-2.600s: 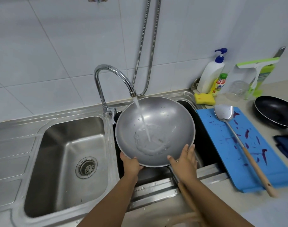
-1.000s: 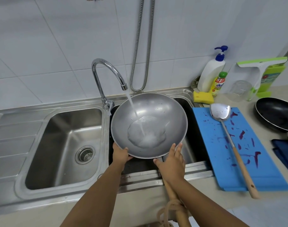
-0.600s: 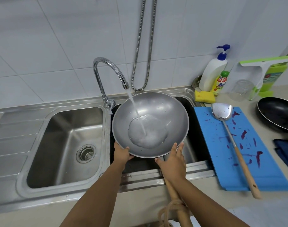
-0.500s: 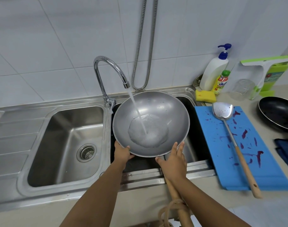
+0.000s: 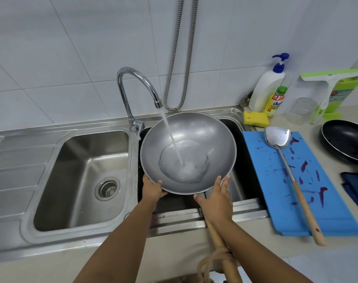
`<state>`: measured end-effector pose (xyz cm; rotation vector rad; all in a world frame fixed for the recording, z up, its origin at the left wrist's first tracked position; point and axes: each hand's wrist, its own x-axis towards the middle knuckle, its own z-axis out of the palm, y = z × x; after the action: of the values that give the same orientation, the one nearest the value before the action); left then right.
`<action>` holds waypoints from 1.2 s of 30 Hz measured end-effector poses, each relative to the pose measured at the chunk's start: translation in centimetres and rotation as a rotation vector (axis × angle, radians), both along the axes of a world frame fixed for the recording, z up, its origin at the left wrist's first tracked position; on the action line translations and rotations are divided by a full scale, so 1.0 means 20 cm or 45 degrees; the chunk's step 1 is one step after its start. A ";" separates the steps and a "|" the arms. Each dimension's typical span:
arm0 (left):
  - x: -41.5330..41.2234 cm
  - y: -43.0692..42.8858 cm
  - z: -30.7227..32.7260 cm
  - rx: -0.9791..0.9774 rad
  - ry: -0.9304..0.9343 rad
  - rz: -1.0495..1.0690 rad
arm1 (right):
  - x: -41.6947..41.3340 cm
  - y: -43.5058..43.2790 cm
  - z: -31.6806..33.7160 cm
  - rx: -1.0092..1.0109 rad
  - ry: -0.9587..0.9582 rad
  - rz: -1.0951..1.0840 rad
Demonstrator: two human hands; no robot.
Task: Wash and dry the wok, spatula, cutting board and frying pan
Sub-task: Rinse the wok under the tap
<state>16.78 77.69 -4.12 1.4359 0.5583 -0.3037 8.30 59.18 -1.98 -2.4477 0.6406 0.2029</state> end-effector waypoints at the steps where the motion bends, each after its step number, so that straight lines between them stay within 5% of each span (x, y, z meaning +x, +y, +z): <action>1: 0.00 0.00 0.00 -0.003 0.002 -0.002 | 0.00 0.00 0.00 0.001 0.001 0.000; 36: -0.01 0.00 0.02 0.041 0.030 0.010 | 0.00 -0.01 0.00 0.020 0.009 0.007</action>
<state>16.57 77.68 -3.63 1.4627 0.5902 -0.3069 8.29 59.07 -2.02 -2.4350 0.6335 0.2183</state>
